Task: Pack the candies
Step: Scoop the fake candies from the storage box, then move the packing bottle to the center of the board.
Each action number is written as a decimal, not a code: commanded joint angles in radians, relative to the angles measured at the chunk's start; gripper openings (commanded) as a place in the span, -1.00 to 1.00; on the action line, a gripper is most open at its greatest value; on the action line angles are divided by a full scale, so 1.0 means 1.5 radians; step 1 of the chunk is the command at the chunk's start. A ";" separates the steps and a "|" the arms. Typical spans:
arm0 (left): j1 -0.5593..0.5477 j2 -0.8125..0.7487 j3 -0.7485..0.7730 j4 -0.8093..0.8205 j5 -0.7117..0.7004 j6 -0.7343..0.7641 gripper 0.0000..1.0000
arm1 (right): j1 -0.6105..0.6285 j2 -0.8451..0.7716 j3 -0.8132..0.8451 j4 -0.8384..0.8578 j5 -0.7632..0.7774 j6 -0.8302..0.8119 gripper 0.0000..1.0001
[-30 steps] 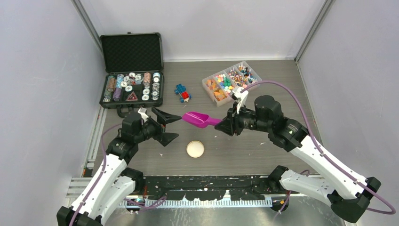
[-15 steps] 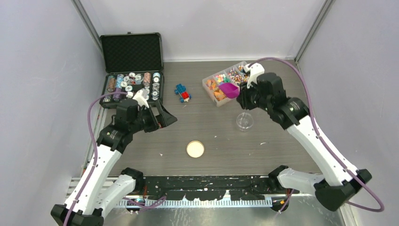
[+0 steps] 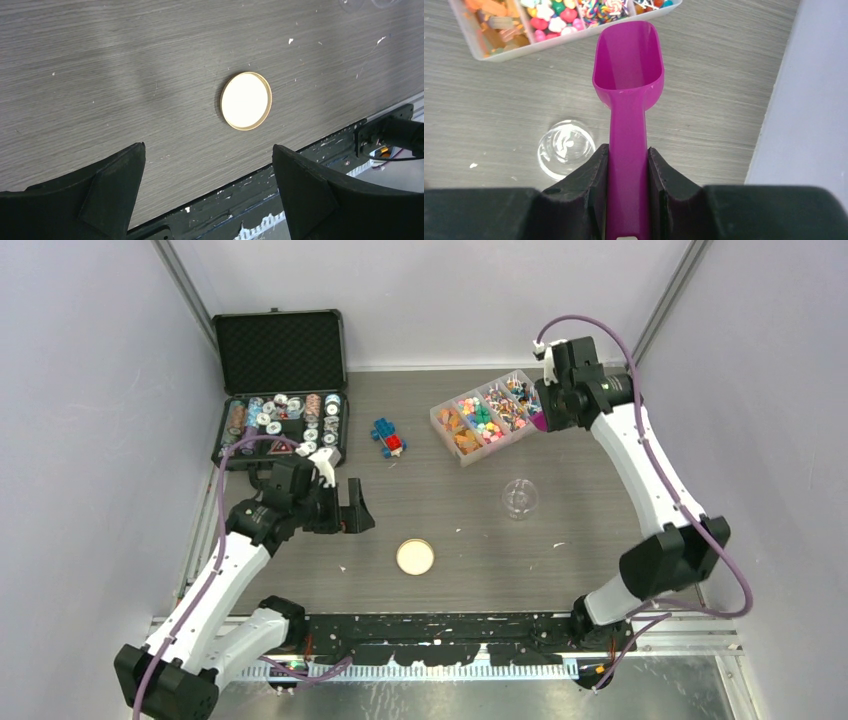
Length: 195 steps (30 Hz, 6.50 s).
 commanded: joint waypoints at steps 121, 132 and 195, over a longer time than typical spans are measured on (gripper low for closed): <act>-0.019 0.306 0.157 0.055 0.021 0.006 0.79 | -0.251 0.212 -0.164 0.475 -0.322 -0.156 -0.99; -0.019 0.293 0.143 0.053 0.010 -0.001 0.80 | -0.254 0.153 -0.233 0.553 -0.355 -0.150 -0.99; -0.326 0.818 0.565 0.274 -0.036 -0.184 -0.55 | -0.252 -0.225 -0.394 0.619 -0.394 0.004 -0.99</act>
